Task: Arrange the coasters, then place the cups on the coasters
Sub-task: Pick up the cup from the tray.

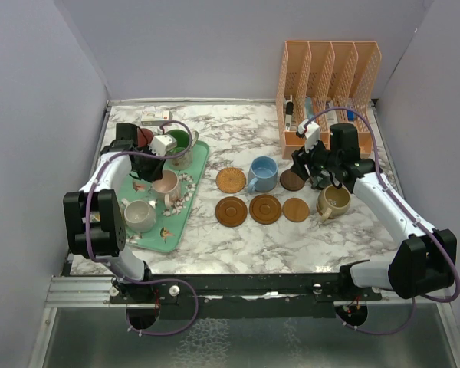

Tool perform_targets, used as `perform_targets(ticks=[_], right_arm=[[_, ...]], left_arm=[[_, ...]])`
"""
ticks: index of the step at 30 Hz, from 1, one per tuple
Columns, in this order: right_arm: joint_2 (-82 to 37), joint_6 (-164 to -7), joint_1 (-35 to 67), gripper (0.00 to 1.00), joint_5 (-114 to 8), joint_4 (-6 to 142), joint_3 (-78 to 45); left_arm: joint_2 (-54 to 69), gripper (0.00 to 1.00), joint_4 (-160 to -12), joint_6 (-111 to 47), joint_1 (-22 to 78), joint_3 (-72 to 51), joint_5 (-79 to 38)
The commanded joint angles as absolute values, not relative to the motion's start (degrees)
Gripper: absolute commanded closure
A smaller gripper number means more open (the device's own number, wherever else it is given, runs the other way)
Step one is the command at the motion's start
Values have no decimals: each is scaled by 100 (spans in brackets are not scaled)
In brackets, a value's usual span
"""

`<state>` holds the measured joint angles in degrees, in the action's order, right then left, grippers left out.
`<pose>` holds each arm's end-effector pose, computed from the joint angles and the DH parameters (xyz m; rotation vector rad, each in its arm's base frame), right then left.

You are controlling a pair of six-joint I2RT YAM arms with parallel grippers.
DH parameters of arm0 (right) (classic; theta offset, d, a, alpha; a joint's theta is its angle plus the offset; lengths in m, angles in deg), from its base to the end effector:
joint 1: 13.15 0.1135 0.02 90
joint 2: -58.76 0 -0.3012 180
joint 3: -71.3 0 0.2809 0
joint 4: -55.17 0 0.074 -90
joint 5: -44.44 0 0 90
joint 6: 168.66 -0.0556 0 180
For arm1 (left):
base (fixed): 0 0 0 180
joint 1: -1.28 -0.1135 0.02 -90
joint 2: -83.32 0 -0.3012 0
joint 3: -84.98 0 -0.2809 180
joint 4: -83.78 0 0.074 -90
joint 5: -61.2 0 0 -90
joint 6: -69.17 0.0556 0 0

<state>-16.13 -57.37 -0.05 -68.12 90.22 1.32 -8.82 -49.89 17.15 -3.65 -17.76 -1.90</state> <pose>0.3043 0.0927 0.2997 -0.8541 2.0605 0.3678 0.3631 0.0061 0.2340 0.8552 2.3450 -0.3207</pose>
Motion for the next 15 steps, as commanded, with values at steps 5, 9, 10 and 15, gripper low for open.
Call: perform_targets(ticks=[5,9,10,15], right_arm=[[-1570,-5665,-32,41,-6823,8954,228],[-1572,-5654,-32,41,-6817,8967,221],[-1558,-5646,-32,41,-6810,8962,220],[-1511,-5646,-41,41,-6810,8955,228]], left_arm=[[-1470,92,-4275,2526,-149,-1099,206],[-1519,79,-4258,2494,-144,-960,169],[-1498,74,-4258,2476,-142,-954,153],[-1241,46,-4285,2181,-151,-983,98]])
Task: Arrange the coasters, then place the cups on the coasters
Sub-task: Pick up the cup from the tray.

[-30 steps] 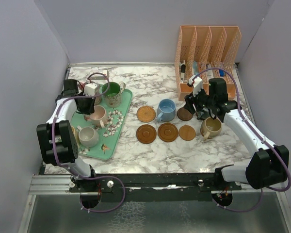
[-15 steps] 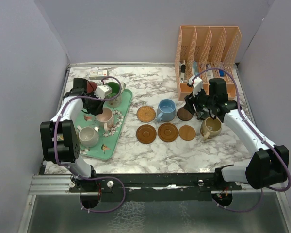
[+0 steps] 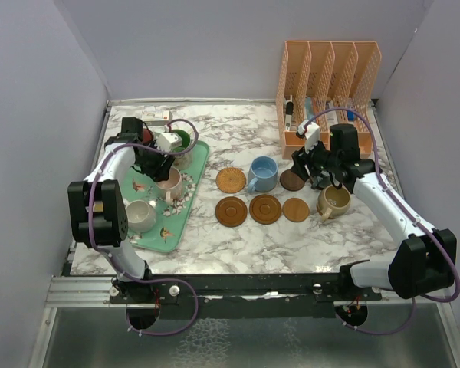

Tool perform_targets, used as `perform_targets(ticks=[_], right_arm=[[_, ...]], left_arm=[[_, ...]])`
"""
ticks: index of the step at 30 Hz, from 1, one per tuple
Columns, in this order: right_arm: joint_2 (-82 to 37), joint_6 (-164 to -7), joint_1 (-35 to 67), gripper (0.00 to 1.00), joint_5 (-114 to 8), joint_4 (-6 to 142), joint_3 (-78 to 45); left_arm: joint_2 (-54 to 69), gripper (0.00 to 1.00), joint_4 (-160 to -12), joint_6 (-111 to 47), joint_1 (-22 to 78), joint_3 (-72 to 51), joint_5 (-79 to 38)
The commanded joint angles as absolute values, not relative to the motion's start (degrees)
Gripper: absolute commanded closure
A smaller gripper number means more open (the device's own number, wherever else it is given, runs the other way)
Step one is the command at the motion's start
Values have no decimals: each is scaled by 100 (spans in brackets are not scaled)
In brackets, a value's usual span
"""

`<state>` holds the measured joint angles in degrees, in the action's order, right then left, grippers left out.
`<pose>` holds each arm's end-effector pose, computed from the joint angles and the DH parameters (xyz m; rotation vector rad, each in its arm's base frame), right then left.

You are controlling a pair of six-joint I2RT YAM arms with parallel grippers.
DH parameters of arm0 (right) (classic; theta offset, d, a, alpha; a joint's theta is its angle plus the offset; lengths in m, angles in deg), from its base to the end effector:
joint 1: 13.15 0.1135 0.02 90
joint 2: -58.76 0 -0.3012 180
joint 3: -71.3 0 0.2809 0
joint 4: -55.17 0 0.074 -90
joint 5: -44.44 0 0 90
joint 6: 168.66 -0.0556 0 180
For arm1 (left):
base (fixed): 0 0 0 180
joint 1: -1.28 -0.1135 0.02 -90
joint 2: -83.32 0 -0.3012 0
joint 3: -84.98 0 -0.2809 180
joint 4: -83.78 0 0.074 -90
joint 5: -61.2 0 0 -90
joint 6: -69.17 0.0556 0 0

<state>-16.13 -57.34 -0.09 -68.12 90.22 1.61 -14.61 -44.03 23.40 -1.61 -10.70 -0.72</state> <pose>0.3039 0.0924 0.2978 -0.8544 2.0655 0.3685 0.3858 -0.0067 0.2335 1.0247 2.3301 -0.3648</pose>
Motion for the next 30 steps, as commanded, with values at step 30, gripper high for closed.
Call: perform_targets(ticks=[30], right_arm=[[-1456,-5639,-41,41,-6920,8985,219]], left_arm=[[-428,68,-5313,-89,-54,-1950,-1166]])
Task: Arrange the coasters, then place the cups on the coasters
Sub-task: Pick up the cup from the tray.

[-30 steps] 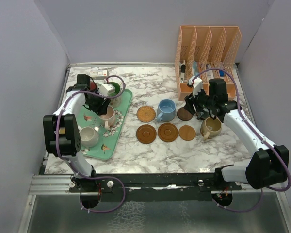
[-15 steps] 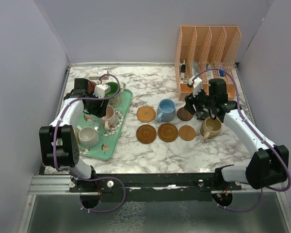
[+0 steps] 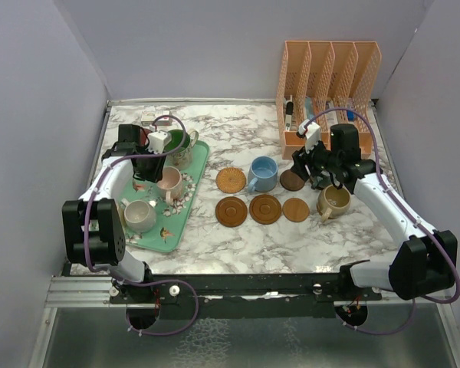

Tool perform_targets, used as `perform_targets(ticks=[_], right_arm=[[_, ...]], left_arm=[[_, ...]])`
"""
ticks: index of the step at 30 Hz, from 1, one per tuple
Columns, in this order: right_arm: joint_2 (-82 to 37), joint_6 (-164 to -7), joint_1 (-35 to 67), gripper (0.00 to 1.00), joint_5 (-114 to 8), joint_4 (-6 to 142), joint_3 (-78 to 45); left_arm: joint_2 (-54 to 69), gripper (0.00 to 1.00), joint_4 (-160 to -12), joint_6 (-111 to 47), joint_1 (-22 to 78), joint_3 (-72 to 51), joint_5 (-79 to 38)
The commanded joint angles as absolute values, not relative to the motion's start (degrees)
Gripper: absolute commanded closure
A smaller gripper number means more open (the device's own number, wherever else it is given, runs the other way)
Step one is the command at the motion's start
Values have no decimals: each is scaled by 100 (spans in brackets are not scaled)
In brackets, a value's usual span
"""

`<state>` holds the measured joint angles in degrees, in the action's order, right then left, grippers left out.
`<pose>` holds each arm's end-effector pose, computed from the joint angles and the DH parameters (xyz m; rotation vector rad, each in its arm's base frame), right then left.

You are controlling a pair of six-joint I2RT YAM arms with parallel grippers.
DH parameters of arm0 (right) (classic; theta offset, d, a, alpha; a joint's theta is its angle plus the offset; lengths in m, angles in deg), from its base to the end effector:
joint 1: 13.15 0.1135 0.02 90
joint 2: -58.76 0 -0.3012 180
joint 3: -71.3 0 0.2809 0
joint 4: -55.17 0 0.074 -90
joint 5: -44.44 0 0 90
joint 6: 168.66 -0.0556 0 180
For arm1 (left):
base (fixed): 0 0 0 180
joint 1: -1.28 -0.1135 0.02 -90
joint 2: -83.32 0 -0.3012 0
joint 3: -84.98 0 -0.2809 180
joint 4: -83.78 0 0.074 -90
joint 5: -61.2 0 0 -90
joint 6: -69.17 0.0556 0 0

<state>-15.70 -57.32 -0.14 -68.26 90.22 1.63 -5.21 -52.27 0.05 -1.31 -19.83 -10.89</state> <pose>0.3025 0.0919 0.3000 -0.8541 2.0578 0.3687 0.3546 -0.0011 0.2430 0.5141 2.4622 -0.2377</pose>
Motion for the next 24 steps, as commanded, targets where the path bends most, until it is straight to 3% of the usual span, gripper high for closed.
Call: perform_targets(ticks=[1,17,24], right_arm=[[-1450,-5636,-41,41,-6920,8983,219],[-1478,-5621,-55,41,-6843,8973,242],[-1480,-5609,-59,41,-6788,8962,246]], left_arm=[[-452,70,-5312,-84,-37,-1935,-1166],[-1129,80,-4423,1299,198,-1027,-1069],[-1146,52,-4301,867,194,-881,-1284]])
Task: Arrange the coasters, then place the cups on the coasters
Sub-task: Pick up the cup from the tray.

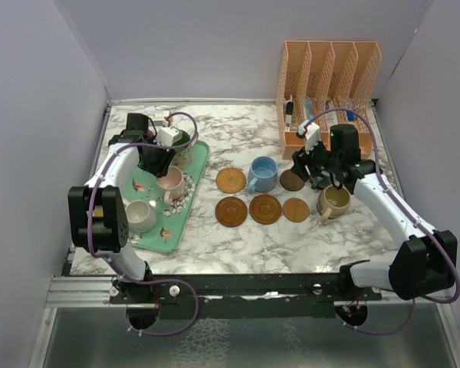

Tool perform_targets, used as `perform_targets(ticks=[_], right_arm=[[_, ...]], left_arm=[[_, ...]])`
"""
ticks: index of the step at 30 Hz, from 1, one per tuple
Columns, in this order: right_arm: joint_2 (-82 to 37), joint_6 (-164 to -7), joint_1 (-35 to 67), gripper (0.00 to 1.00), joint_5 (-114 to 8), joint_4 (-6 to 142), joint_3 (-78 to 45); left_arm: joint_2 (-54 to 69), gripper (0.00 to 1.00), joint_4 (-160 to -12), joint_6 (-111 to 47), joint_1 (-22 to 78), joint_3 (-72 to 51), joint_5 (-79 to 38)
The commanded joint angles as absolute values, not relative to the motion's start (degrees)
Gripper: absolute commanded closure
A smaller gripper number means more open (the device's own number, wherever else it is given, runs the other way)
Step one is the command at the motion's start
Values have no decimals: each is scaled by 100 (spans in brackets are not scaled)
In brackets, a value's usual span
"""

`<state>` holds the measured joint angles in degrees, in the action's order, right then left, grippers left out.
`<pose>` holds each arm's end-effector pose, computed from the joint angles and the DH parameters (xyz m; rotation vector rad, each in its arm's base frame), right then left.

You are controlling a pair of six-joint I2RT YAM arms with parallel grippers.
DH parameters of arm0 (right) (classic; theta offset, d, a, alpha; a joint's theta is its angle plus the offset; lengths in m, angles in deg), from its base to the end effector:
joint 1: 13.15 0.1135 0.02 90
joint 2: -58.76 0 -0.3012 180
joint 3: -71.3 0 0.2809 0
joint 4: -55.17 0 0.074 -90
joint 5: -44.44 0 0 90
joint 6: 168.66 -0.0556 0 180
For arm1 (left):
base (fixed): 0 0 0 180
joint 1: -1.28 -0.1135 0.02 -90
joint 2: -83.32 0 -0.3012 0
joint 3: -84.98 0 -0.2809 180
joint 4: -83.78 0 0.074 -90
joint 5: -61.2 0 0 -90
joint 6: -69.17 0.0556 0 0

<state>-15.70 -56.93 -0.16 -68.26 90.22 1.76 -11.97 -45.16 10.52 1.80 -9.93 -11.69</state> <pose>0.3023 0.0918 0.2991 -0.8608 2.0567 0.3654 0.3852 -0.0199 0.2522 0.8024 2.4489 -0.1981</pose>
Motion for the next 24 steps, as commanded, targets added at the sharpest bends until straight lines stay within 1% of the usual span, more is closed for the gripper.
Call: perform_targets(ticks=[1,3,5,6,15,22,24], right_arm=[[-1482,-5611,-59,41,-6788,8964,246],[-1492,-5613,-63,41,-6796,8958,241],[-1507,-5600,-59,41,-6818,8969,239],[-1507,-5599,-61,41,-6829,8970,237],[-1440,-5601,-59,41,-6897,8991,237],[-1347,-5456,-63,41,-7097,9063,228],[-1304,-5401,-59,41,-7195,9093,224]], left_arm=[[-1097,49,-4318,776,190,-923,-1270],[-995,47,-4373,585,192,-1054,-1219],[-907,47,-4454,426,198,-1183,-1212],[-888,48,-4493,349,197,-1237,-1218],[-811,74,-4624,194,199,-1451,-1289],[-507,99,-4362,418,291,-1095,-1272],[-405,100,-4229,447,351,-979,-1223]])
